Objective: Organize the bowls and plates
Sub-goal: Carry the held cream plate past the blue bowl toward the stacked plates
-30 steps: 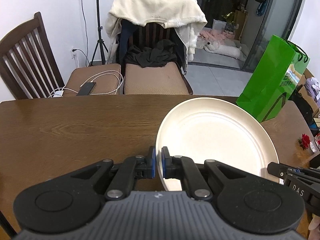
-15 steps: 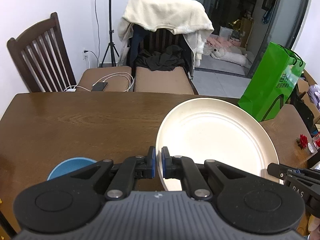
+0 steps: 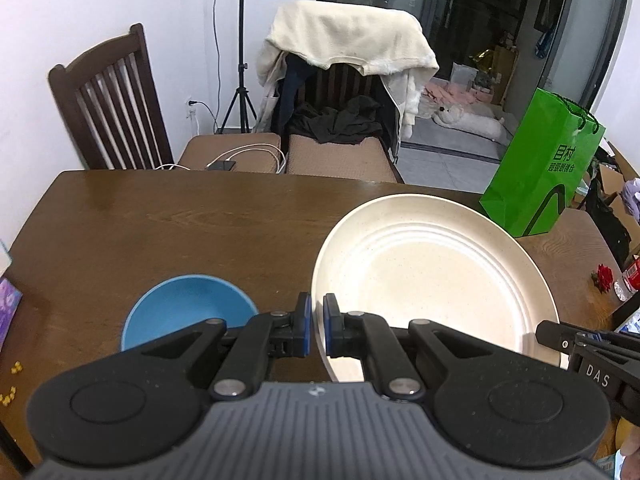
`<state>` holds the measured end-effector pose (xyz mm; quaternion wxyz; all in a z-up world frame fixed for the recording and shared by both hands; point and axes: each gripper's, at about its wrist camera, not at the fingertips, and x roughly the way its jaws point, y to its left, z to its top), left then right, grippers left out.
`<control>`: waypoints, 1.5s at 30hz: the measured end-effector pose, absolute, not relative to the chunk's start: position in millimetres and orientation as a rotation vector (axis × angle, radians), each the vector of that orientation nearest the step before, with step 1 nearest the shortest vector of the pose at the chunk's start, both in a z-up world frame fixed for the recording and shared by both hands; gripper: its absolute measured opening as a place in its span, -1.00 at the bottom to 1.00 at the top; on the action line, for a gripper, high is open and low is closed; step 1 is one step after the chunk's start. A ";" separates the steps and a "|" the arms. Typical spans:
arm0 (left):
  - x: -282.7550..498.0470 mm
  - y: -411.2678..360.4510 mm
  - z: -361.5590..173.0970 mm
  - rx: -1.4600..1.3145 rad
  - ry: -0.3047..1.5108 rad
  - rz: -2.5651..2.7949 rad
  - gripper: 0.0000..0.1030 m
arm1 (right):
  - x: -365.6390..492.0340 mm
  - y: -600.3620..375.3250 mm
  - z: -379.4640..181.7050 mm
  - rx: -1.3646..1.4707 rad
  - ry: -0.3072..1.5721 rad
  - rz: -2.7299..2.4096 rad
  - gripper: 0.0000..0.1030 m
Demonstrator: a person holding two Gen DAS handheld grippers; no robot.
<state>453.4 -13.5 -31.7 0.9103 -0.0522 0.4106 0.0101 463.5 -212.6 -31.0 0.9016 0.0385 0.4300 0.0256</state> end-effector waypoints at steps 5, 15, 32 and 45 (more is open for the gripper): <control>433.5 -5.0 -25.6 -0.121 0.842 0.040 -0.87 | 446.5 -205.1 -25.3 0.073 0.883 0.078 -0.85; 394.6 7.4 -14.0 -0.138 0.822 0.079 -0.87 | 413.3 -191.3 -13.3 0.058 0.870 0.124 -0.85; 339.7 23.5 -3.6 -0.156 0.803 0.121 -0.87 | 368.2 -173.1 5.4 0.020 0.850 0.181 -0.85; 290.1 34.5 -3.6 -0.175 0.803 0.146 -0.87 | 328.5 -161.7 8.1 0.018 0.845 0.217 -0.85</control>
